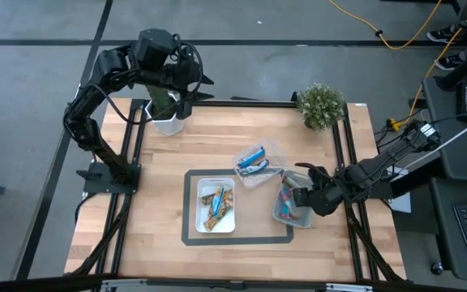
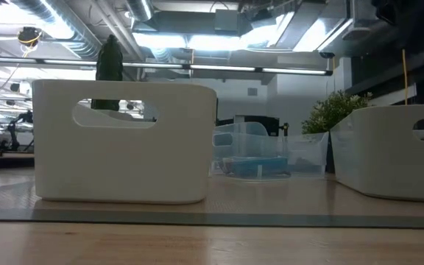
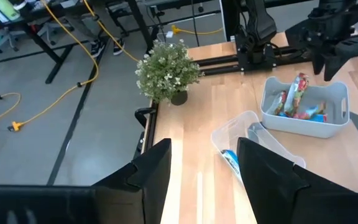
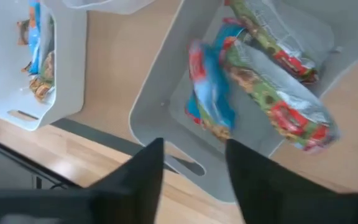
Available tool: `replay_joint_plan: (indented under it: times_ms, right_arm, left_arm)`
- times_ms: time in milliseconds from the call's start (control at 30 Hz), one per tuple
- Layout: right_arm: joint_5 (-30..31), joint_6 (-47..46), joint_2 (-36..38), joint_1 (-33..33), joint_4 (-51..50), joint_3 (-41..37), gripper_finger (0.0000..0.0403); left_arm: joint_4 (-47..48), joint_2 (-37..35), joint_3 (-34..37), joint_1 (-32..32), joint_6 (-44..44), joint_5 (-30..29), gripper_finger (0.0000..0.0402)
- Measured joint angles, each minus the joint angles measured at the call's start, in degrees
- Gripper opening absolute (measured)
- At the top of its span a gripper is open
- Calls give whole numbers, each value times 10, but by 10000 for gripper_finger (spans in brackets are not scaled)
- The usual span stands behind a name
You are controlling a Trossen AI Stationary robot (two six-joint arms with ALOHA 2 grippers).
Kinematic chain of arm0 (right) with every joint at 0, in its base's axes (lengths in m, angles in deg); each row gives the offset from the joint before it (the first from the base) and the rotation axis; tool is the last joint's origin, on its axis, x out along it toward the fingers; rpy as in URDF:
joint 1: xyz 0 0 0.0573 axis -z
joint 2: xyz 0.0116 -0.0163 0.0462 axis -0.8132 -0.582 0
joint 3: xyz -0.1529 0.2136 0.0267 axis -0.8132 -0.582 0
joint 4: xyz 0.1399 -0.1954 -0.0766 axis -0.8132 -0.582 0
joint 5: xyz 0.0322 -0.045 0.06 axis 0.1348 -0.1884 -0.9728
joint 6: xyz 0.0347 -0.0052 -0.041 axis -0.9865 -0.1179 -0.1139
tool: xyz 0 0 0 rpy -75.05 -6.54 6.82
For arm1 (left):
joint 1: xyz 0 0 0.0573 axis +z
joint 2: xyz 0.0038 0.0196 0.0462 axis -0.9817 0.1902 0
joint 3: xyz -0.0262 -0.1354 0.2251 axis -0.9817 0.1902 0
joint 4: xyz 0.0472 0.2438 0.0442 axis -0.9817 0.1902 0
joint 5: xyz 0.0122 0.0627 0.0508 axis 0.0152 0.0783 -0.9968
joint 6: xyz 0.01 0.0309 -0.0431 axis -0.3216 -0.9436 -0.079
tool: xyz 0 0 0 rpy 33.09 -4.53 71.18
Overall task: Pick and place Granola Bars by type
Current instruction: Put the red granola bar into the gray bin, then adjust the red granola bar
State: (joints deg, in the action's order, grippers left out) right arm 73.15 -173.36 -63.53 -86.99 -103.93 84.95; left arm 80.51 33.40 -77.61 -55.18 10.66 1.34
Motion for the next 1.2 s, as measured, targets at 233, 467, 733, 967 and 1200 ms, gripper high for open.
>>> replay_joint_plan:
  times_ms: [233, 467, 733, 967, 1200]
  right_arm:
    - [0, -8, 0, 0, -25, 0, 277]
    - [-5, 13, 1, 13, -34, -22, 296]
    - [-40, 68, 0, 33, 62, -101, 296]
    - [-66, 72, 0, 33, 186, -154, 296]
    - [-68, 92, 0, 33, 186, -157, 296]
  left_arm:
    - [0, 0, 0, 0, 0, 0, 168]
    - [0, 0, 0, 0, 9, 0, 163]
    - [-5, 0, 0, -18, 27, 0, 161]
    - [-7, 0, 0, -40, 31, -1, 161]
    - [-14, 0, 0, -44, 31, -5, 161]
